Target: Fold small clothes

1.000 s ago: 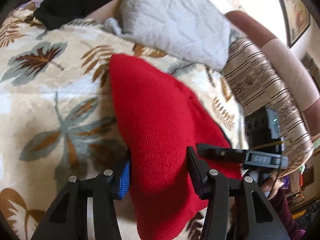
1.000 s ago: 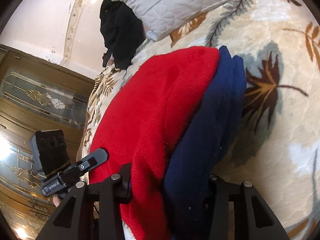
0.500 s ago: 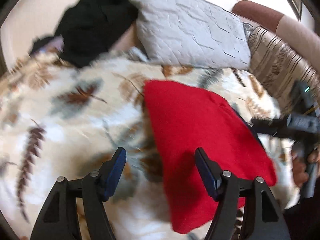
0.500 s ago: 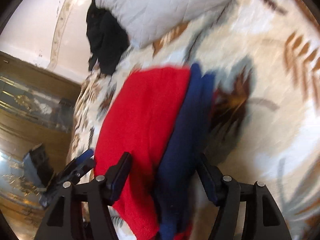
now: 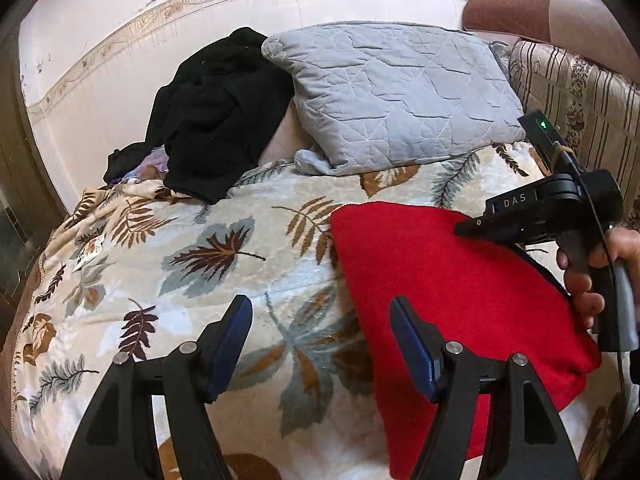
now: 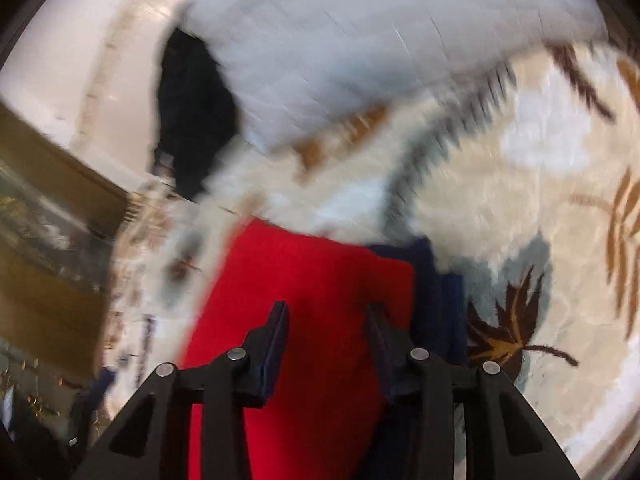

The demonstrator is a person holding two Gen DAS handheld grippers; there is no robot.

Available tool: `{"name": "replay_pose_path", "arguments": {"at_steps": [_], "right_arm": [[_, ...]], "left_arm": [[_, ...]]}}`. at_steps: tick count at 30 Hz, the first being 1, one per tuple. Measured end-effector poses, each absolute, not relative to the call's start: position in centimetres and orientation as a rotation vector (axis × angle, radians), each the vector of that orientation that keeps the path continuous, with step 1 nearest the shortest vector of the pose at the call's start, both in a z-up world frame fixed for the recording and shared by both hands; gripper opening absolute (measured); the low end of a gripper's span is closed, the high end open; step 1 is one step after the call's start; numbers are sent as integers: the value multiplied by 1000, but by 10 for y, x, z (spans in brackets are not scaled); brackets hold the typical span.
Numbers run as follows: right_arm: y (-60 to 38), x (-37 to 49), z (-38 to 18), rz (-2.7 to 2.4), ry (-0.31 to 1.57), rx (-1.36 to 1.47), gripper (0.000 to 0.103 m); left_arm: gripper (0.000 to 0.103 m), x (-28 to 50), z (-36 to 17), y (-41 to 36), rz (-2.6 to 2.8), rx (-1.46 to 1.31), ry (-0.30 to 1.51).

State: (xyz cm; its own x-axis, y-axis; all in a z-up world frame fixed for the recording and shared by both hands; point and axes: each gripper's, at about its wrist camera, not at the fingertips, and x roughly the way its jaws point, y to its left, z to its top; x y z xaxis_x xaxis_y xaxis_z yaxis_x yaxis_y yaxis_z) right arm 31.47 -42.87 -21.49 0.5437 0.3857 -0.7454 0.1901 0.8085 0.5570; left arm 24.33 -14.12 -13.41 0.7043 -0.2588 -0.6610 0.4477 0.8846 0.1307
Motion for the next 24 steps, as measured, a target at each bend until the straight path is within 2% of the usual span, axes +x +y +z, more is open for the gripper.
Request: {"name": "replay_pose_path", "arguments": {"at_steps": [6,16,20,24], "right_arm": [[-432,298,-206,126,985,664,40],[-403,198,-161,194,922,555,42],[-390,171,-168,211,937,540,41],[-373,158,-203,203,1054,496,41]], "left_arm": [[72,238,-135,-143,-389,312,684],[72,222,-135,-136,-380,331,685],[72,216,-139,-137,-379,345,688],[73,215,-155,-140,-399,359,744]]}}
